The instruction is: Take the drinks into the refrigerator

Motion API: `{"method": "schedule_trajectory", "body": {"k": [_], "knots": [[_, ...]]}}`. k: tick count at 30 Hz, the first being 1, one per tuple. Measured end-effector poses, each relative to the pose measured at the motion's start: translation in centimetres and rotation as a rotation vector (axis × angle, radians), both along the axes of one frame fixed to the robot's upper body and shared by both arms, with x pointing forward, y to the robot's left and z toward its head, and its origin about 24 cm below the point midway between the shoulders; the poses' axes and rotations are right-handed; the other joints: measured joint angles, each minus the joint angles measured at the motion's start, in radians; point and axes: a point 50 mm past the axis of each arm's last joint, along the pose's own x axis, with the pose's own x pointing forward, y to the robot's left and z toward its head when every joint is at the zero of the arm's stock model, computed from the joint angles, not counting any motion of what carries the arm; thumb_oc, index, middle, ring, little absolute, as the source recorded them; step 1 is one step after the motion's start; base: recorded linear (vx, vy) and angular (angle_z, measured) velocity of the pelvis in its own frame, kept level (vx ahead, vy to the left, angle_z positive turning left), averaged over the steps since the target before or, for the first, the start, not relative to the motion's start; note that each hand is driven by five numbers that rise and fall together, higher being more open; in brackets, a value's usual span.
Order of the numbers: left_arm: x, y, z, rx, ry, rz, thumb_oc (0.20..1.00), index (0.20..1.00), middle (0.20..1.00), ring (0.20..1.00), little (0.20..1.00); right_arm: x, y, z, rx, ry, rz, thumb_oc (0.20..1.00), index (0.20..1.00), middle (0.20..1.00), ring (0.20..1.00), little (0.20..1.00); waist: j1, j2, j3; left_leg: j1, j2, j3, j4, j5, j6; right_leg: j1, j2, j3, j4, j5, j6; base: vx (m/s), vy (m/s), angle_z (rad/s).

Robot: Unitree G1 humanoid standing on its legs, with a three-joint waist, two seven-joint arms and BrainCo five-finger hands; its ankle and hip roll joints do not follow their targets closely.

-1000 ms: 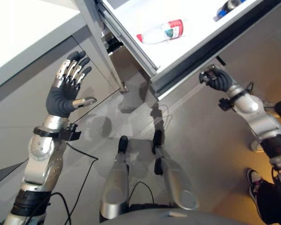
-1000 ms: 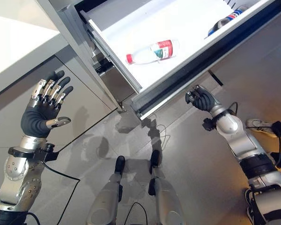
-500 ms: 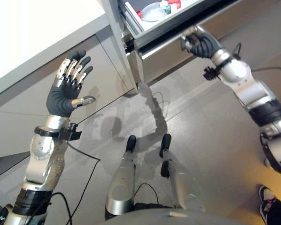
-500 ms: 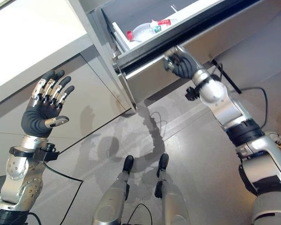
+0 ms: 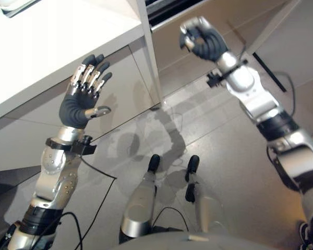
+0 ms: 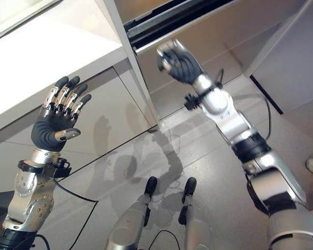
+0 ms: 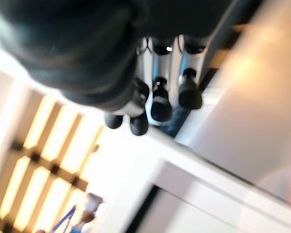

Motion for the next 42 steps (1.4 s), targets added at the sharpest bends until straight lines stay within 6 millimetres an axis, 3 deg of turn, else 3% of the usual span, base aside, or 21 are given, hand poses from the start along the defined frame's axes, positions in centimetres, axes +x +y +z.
{"method": "schedule_trajectory", "body": {"k": [2, 5, 7, 8, 13, 16, 17, 18, 19, 25, 33, 35, 37, 39, 42], "knots": [[-0.2, 0.0, -0.4, 0.003, 0.016, 0.010, 1.000, 1.000, 1.000, 1.000, 1.000, -0.8, -1.3, -2.8, 0.042, 0.081, -0.028, 0.200, 0.200, 0.200, 0.200, 0.200, -0.029, -0.002, -0.003, 0.001, -0.001, 0.003, 0.001, -0.003, 0.004, -0.001, 0.000, 0.003, 0.000, -0.003, 0.007, 0.03, 0.044, -0.07], [-0.5, 0.6, -0.9, -0.008, 0.019, 0.064, 1.000, 1.000, 1.000, 1.000, 1.000, -2.9, -5.0, -7.3, 0.105, 0.210, -0.138, 0.200, 0.200, 0.200, 0.200, 0.200, -0.061, -0.013, -0.009, 0.007, -0.002, 0.026, 0.002, -0.008, 0.008, 0.001, 0.000, 0.019, -0.003, 0.000, 0.008, 0.02, 0.009, -0.13], [-0.7, 0.7, -1.3, -0.015, 0.033, 0.078, 1.000, 1.000, 1.000, 1.000, 1.000, -4.1, -6.5, -8.9, 0.123, 0.258, -0.187, 0.200, 0.200, 0.200, 0.200, 0.200, -0.077, -0.021, -0.014, 0.016, 0.000, 0.033, 0.000, -0.014, 0.008, 0.004, 0.004, 0.029, -0.007, -0.001, 0.012, 0.04, 0.011, -0.26], [-0.8, 0.8, -1.6, -0.015, 0.044, 0.082, 1.000, 1.000, 1.000, 1.000, 1.000, -4.7, -7.2, -9.8, 0.131, 0.283, -0.210, 0.200, 0.200, 0.200, 0.200, 0.200, -0.114, -0.031, -0.017, 0.018, 0.004, 0.043, 0.002, -0.016, 0.008, 0.004, 0.013, 0.036, -0.009, 0.001, 0.012, 0.04, 0.010, -0.16], [-1.0, 1.3, -1.5, 0.000, 0.029, 0.133, 1.000, 1.000, 1.000, 1.000, 1.000, -6.6, -9.7, -11.7, 0.237, 0.328, -0.313, 0.200, 0.200, 0.200, 0.200, 0.200, -0.128, -0.049, -0.027, 0.032, 0.013, 0.070, 0.001, -0.029, 0.008, 0.007, 0.023, 0.060, -0.017, 0.006, 0.009, 0.04, 0.009, -0.19], [-1.1, 1.3, -1.8, -0.002, 0.033, 0.150, 1.000, 1.000, 1.000, 1.000, 1.000, -7.4, -10.3, -12.5, 0.275, 0.348, -0.341, 0.200, 0.200, 0.200, 0.200, 0.200, -0.142, -0.052, -0.028, 0.036, 0.016, 0.077, 0.002, -0.036, 0.009, 0.010, 0.027, 0.070, -0.017, 0.005, 0.009, 0.04, 0.014, -0.06], [-1.2, 1.3, -2.0, 0.008, 0.043, 0.161, 1.000, 1.000, 1.000, 1.000, 1.000, -7.6, -10.4, -13.0, 0.292, 0.364, -0.346, 0.235, 0.235, 0.235, 0.235, 0.235, -0.150, -0.055, -0.030, 0.038, 0.016, 0.079, 0.002, -0.036, 0.009, 0.010, 0.029, 0.072, -0.018, 0.006, 0.009, 0.06, 0.021, -0.07], [-1.3, 1.3, -2.2, 0.008, 0.049, 0.163, 1.000, 1.000, 1.000, 1.000, 1.000, -7.9, -10.5, -13.4, 0.297, 0.376, -0.353, 0.567, 0.567, 0.567, 0.567, 0.567, -0.153, -0.056, -0.031, 0.041, 0.016, 0.080, 0.002, -0.037, 0.009, 0.012, 0.029, 0.075, -0.018, 0.006, 0.009, 0.08, 0.027, -0.09], [-1.2, 1.5, -2.8, 0.001, 0.075, 0.174, 1.000, 1.000, 1.000, 1.000, 1.000, -8.2, -10.8, -14.0, 0.332, 0.397, -0.362, 1.000, 1.000, 1.000, 1.000, 1.000, -0.158, -0.056, -0.031, 0.060, 0.018, 0.081, -0.001, -0.037, 0.010, 0.031, 0.031, 0.077, -0.022, 0.005, 0.009, 0.07, 0.024, -0.06], [-1.2, 2.7, -5.8, 0.056, 0.203, 0.240, 1.000, 1.000, 1.000, 1.000, 1.000, -10.3, -12.5, -17.1, 0.427, 0.497, -0.437, 1.000, 1.000, 1.000, 1.000, 1.000, -0.176, -0.055, -0.068, 0.118, 0.026, 0.084, -0.012, -0.052, 0.012, 0.097, 0.034, 0.077, -0.053, 0.004, 0.013, 0.07, 0.034, -0.02], [-2.3, 3.6, -14.5, 0.111, 0.568, 0.305, 1.000, 1.000, 1.000, 1.000, 1.000, -12.8, -13.7, -23.1, 0.472, 0.726, -0.569, 1.000, 1.000, 1.000, 1.000, 1.000, -0.176, -0.044, -0.175, 0.192, 0.029, 0.085, -0.052, -0.053, 0.017, 0.187, 0.034, 0.068, -0.120, 0.008, 0.021, 0.04, 0.018, 0.04], [-3.7, 3.5, -17.8, 0.182, 0.717, 0.296, 1.000, 1.000, 1.000, 1.000, 1.000, -14.6, -13.7, -26.2, 0.423, 0.874, -0.614, 1.000, 1.000, 1.000, 1.000, 1.000, -0.176, -0.040, -0.207, 0.212, 0.029, 0.085, -0.067, -0.052, 0.019, 0.214, 0.034, 0.061, -0.143, 0.011, 0.024, 0.04, 0.006, 0.06], [-4.6, 3.5, -19.8, 0.257, 0.805, 0.291, 1.000, 1.000, 1.000, 1.000, 1.000, -16.1, -13.7, -28.2, 0.380, 0.972, -0.644, 1.000, 1.000, 1.000, 1.000, 1.000, -0.176, -0.034, -0.217, 0.231, 0.029, 0.084, -0.076, -0.051, 0.019, 0.235, 0.033, 0.055, -0.158, 0.013, 0.026, 0.04, 0.016, 0.03], [-5.8, 3.5, -21.6, 0.357, 0.886, 0.279, 1.000, 1.000, 1.000, 1.000, 1.000, -18.1, -13.7, -30.5, 0.321, 1.105, -0.682, 1.000, 1.000, 1.000, 1.000, 1.000, -0.177, -0.029, -0.231, 0.256, 0.030, 0.086, -0.090, -0.052, 0.021, 0.259, 0.035, 0.056, -0.172, 0.014, 0.028, 0.04, 0.004, -0.01], [-7.3, 3.5, -23.5, 0.409, 0.978, 0.264, 1.000, 1.000, 1.000, 1.000, 1.000, -20.5, -13.7, -32.5, 0.281, 1.225, -0.719, 1.000, 1.000, 1.000, 1.000, 1.000, -0.179, -0.021, -0.248, 0.265, 0.030, 0.089, -0.104, -0.049, 0.024, 0.262, 0.035, 0.056, -0.172, 0.013, 0.029, 0.01, 0.003, -0.01]]}}
